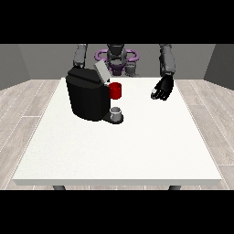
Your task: Insert the coffee pod into the coffee machine and close the lid
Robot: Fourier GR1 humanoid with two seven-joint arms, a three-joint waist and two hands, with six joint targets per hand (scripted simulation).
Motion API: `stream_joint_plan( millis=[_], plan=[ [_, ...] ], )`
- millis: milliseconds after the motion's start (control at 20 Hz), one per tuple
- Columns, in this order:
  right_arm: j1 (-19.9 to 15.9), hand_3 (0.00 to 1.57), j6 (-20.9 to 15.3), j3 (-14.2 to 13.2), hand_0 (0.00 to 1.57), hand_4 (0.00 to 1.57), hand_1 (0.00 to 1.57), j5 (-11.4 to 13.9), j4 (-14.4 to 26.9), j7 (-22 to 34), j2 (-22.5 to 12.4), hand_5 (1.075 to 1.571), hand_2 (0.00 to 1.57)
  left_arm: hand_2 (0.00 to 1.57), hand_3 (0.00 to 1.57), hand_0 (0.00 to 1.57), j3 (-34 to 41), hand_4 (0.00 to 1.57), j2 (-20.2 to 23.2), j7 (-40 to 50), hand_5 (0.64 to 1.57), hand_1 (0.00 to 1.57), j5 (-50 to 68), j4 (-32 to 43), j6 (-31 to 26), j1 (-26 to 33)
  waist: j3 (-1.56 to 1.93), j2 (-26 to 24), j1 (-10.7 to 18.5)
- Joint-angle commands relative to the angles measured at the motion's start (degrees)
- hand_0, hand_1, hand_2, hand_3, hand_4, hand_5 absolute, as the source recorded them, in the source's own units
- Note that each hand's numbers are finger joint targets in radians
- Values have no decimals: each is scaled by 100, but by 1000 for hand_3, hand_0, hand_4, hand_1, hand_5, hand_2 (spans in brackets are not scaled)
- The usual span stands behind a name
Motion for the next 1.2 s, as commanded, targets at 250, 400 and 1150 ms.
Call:
stream_joint_plan(
  millis=[250, 400, 1150],
  plan=[
    [87, 0, -334, -105, 0, 0, 0, 273, 820, -58, -121, 1571, 0, 1400, 1314, 1413, -1, 515, -478, 195, 1571, 1413, 248, -386, -1061, -407, 1, -597, 318],
    [-45, 0, -268, -102, 0, 0, 0, 239, 849, -51, -113, 1571, 0, 1379, 1325, 1371, 80, 504, -502, 472, 1571, 1371, 228, -448, -1320, -702, 0, -612, 210],
    [30, 0, -73, 311, 0, 0, 0, 153, 429, -2, 126, 1571, 0, 1204, 1371, 985, 766, 511, -510, 1310, 1571, 985, 606, -422, -2186, -2030, -1, -792, -447]
  ],
)
